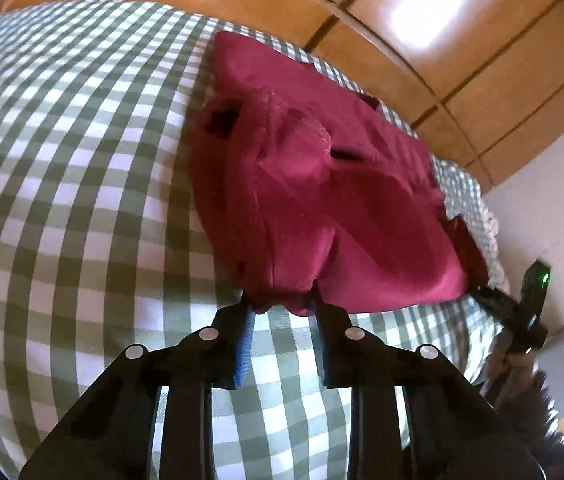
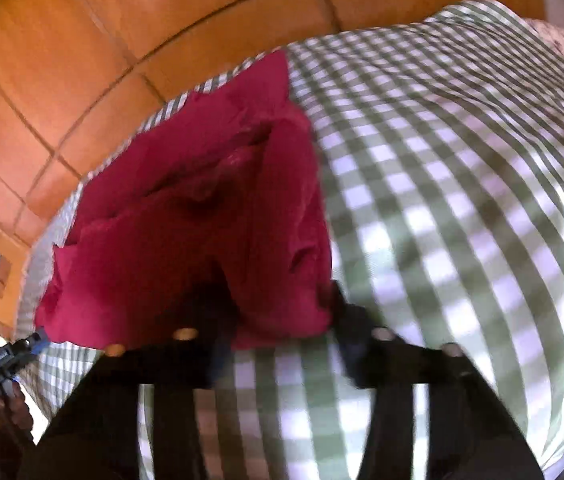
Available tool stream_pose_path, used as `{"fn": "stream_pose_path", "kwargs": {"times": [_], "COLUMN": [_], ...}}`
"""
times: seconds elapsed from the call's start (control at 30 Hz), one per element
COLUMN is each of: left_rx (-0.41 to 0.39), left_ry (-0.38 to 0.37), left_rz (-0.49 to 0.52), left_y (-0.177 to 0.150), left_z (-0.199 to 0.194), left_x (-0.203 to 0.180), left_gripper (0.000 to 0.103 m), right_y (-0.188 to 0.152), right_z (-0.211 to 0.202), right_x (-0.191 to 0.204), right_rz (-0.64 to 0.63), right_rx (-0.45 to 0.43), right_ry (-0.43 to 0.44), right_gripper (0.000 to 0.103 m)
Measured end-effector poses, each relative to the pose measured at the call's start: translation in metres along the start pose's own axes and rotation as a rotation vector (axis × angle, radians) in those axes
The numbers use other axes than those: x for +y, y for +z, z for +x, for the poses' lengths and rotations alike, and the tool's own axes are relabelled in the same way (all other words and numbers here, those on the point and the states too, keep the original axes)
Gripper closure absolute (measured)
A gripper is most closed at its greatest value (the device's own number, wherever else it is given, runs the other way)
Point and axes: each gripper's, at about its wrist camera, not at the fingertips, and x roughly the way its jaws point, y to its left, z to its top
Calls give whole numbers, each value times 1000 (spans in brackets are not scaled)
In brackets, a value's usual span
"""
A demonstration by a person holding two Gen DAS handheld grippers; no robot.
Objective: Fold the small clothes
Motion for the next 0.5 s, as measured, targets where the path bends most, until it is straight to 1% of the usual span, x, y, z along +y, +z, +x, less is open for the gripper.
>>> {"fn": "stream_pose_path", "kwargs": {"times": [0.07, 0.13, 0.17, 0.23, 0.33, 0.43, 0.5], "left_rx": [-4, -7, -4, -1, 12, 16, 24], "left_ry": [2, -1, 6, 20, 11, 7, 12], "left_rz": [14, 20, 21, 10, -11, -25, 8], "left_y": [-4, -11, -16, -28, -43, -57, -61], "left_z": [-3, -10, -13, -21, -29, -40, -50], "left_x": [-1, 0, 2, 10, 18, 20, 11], "left_gripper": [85, 94, 102, 102, 102, 102, 102], "right_y": [-2, -9, -14, -26, -45, -63, -69], "right_z": [-7, -19, -25, -40, -55, -59, -65], "right_x": [1, -2, -3, -3, -8, -15, -18], "right_rz": [12, 29, 35, 40, 45, 63, 60], "right_rx": [-10, -17, -14, -12, 2, 29, 41], "right_ry": [12, 27, 37, 57, 71, 55, 37], "right_gripper": [80, 82, 83, 83, 83, 83, 84]}}
